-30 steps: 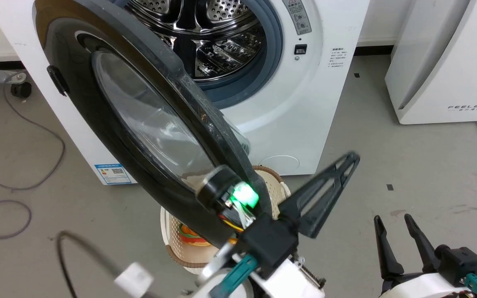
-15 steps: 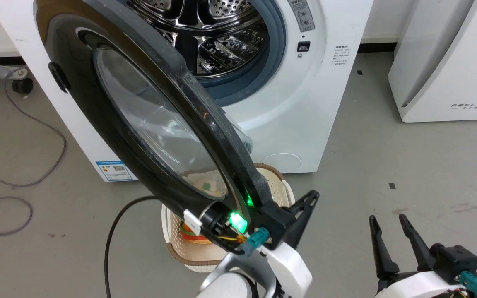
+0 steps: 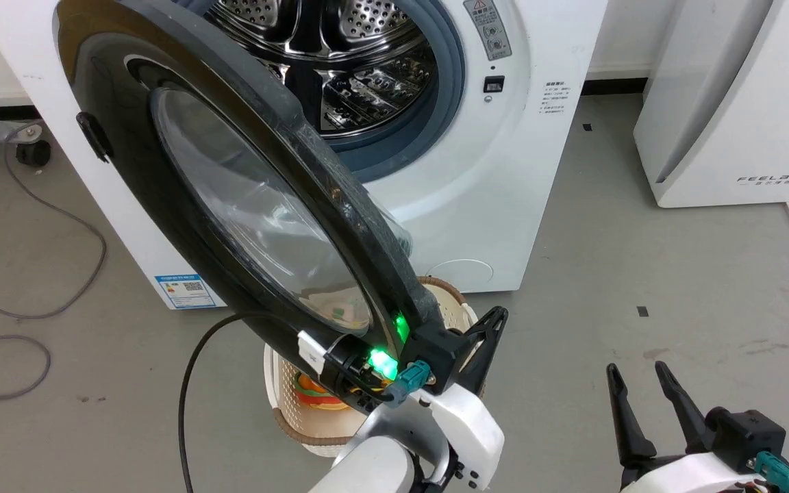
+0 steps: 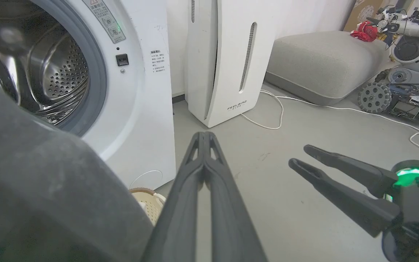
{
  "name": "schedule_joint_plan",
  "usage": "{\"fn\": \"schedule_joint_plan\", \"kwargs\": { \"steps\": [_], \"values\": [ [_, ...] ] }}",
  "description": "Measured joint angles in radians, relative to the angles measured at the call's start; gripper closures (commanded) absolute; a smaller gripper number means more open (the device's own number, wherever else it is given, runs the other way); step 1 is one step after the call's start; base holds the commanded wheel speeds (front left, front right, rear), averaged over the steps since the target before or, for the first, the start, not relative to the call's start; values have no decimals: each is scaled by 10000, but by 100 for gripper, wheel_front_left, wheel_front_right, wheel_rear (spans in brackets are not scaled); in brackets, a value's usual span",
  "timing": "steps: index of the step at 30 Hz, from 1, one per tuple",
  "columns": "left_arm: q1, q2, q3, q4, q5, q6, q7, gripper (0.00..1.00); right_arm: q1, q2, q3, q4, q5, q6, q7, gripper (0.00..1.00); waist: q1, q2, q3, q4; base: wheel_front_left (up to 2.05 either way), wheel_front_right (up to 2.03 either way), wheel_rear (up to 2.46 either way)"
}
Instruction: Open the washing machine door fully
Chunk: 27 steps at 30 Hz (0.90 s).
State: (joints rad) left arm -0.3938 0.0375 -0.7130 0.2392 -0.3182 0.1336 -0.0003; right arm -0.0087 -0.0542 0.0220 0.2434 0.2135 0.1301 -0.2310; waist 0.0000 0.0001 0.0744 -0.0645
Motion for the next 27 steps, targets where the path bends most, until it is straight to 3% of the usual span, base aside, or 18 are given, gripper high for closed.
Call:
{"fn": "schedule_joint_plan", "kwargs": {
  "steps": [9,27],
  "values": [
    [687,221,127,-652,-125,447,-109,100,1,0,-6,96,81,0,-2,0,0,-1,-25,106,0,0,0],
    [3483,1760,518,-3567,-194,1925,146,100,24,0,59,345,86,0,17,0,0,0,-290,526,0,0,0]
  ]
}}
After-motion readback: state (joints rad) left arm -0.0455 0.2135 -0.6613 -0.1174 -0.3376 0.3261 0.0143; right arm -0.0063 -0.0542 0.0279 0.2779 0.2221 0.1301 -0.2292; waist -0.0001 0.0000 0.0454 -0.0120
